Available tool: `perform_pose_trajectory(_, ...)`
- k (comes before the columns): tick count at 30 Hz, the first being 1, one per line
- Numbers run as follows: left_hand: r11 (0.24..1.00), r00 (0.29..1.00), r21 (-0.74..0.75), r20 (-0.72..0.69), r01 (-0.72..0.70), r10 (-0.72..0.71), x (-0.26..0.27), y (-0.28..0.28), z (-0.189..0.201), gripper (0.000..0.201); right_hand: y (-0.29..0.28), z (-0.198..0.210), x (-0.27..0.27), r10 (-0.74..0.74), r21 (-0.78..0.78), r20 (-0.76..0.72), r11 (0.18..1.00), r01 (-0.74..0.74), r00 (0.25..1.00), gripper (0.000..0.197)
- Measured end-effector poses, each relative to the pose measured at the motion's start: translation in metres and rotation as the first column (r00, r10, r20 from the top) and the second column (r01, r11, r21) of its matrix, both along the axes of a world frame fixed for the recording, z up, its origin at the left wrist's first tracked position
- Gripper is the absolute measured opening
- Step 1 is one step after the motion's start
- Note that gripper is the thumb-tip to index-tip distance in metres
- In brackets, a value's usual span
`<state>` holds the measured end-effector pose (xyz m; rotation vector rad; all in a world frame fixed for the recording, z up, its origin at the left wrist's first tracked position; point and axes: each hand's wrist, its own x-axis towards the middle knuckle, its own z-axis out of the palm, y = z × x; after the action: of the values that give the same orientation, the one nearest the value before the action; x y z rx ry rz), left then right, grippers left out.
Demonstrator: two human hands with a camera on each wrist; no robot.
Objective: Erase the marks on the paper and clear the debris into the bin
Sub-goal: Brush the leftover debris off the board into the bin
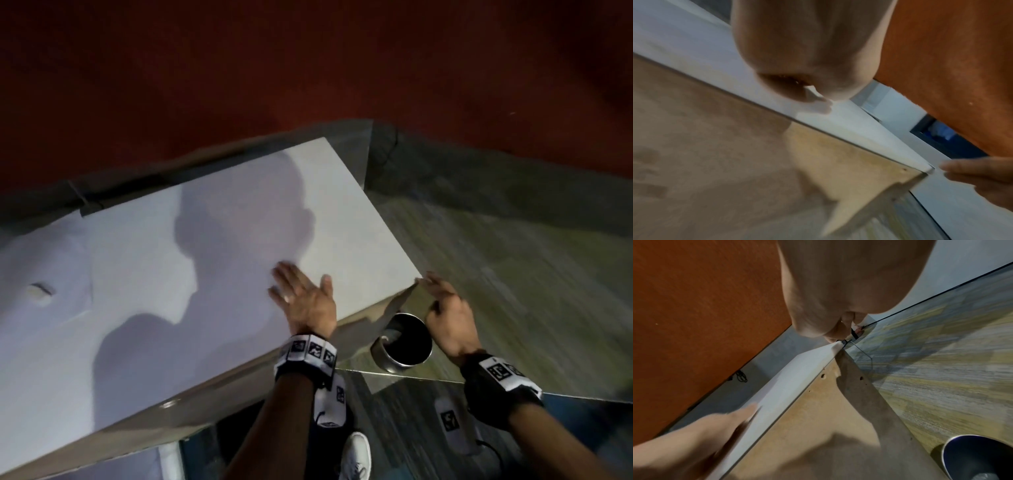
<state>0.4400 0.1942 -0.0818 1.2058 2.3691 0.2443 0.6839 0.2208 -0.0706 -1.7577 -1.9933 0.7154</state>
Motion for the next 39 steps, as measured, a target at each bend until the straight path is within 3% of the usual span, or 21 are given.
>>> perform_pose_trajectory(2, 0.980, 0.979, -0.014, 0.057, 0.197, -0.196, 0.044, 0.022, -0.001, 0.082, -0.002, -0.005, 0.006, -0.018, 0.011, 0.010, 1.000, 0.018, 1.000, 0.062)
perform_pose_trajectory(4, 0.900, 0.898, -0.003, 0.070, 0.435, -0.434, 0.084, 0.032, 0.003, 0.075, -0.006, -0.008, 0.014, -0.047, 0.025, 0.020, 0.999, 0.047, 0.999, 0.062)
perform_pose_trajectory(6, 0.835, 0.833, 0.014, 0.066, 0.550, -0.550, 0.090, 0.033, 0.010, 0.073, -0.010, -0.010, 0.024, -0.103, 0.011, 0.009, 0.995, 0.103, 0.995, 0.060)
perform_pose_trajectory(8, 0.857, 0.861, 0.109, 0.013, 0.504, -0.508, 0.065, 0.029, 0.015, 0.073, -0.013, -0.011, 0.033, -0.141, -0.026, 0.002, 0.990, 0.141, 0.990, 0.060)
perform_pose_trajectory(10, 0.933, 0.944, 0.146, -0.013, 0.328, -0.330, 0.029, 0.023, 0.017, 0.076, -0.017, -0.014, 0.041, -0.156, -0.064, 0.009, 0.986, 0.156, 0.988, 0.060)
perform_pose_trajectory(12, 0.990, 0.992, 0.062, 0.027, 0.124, -0.126, 0.012, 0.021, 0.013, 0.080, -0.021, -0.019, 0.044, -0.165, -0.108, 0.016, 0.980, 0.165, 0.986, 0.060)
perform_pose_trajectory(14, 0.988, 0.989, -0.057, -0.001, 0.145, -0.145, 0.032, 0.023, 0.008, 0.082, -0.023, -0.024, 0.043, -0.166, -0.131, 0.006, 0.978, 0.165, 0.986, 0.060)
perform_pose_trajectory(16, 0.920, 0.924, -0.094, 0.001, 0.380, -0.382, 0.079, 0.026, 0.005, 0.080, -0.021, -0.025, 0.041, -0.163, -0.126, 0.000, 0.979, 0.162, 0.987, 0.060)
perform_pose_trajectory(18, 0.773, 0.778, -0.081, 0.058, 0.629, -0.626, 0.119, 0.025, 0.011, 0.079, -0.017, -0.025, 0.040, -0.161, -0.105, 0.008, 0.981, 0.161, 0.987, 0.058)
perform_pose_trajectory(20, 0.665, 0.666, -0.038, 0.051, 0.746, -0.745, 0.127, 0.024, 0.018, 0.075, -0.013, -0.022, 0.040, -0.166, -0.084, 0.013, 0.983, 0.166, 0.986, 0.057)
perform_pose_trajectory(22, 0.708, 0.709, 0.044, -0.015, 0.705, -0.705, 0.105, 0.024, 0.020, 0.073, -0.009, -0.018, 0.044, -0.180, -0.071, 0.008, 0.981, 0.180, 0.984, 0.059)
perform_pose_trajectory(24, 0.836, 0.839, 0.069, -0.037, 0.544, -0.543, 0.076, 0.020, 0.015, 0.074, -0.008, -0.015, 0.048, -0.187, -0.066, 0.007, 0.980, 0.187, 0.982, 0.061)
perform_pose_trajectory(26, 0.918, 0.917, -0.029, -0.027, 0.396, -0.397, 0.065, 0.020, 0.010, 0.077, -0.008, -0.015, 0.049, -0.193, -0.069, 0.001, 0.979, 0.193, 0.981, 0.060)
perform_pose_trajectory(27, 0.913, 0.914, -0.072, -0.035, 0.401, -0.404, 0.073, 0.021, 0.007, 0.079, -0.009, -0.016, 0.049, -0.198, -0.075, -0.006, 0.977, 0.197, 0.980, 0.060)
perform_pose_trajectory(29, 0.822, 0.823, -0.094, -0.034, 0.562, -0.567, 0.110, 0.023, 0.002, 0.080, -0.010, -0.018, 0.048, -0.206, -0.078, -0.020, 0.976, 0.204, 0.978, 0.058)
perform_pose_trajectory(31, 0.670, 0.670, -0.034, 0.042, 0.742, -0.741, 0.146, 0.023, 0.003, 0.078, -0.011, -0.020, 0.049, -0.218, -0.070, -0.027, 0.974, 0.216, 0.975, 0.055)
perform_pose_trajectory(33, 0.618, 0.618, 0.040, 0.024, 0.785, -0.786, 0.149, 0.026, 0.010, 0.075, -0.010, -0.021, 0.052, -0.231, -0.064, -0.024, 0.971, 0.230, 0.973, 0.055)
perform_pose_trajectory(35, 0.708, 0.713, 0.099, -0.032, 0.699, -0.700, 0.126, 0.028, 0.015, 0.076, -0.009, -0.021, 0.058, -0.247, -0.066, -0.026, 0.967, 0.245, 0.969, 0.057)
perform_pose_trajectory(37, 0.856, 0.861, 0.091, -0.031, 0.508, -0.508, 0.101, 0.020, 0.006, 0.081, -0.010, -0.021, 0.062, -0.256, -0.075, -0.016, 0.964, 0.255, 0.966, 0.058)
perform_pose_trajectory(39, 0.901, 0.901, 0.017, -0.025, 0.434, -0.434, 0.101, 0.010, -0.001, 0.088, -0.011, -0.025, 0.063, -0.256, -0.085, -0.010, 0.963, 0.255, 0.966, 0.058)
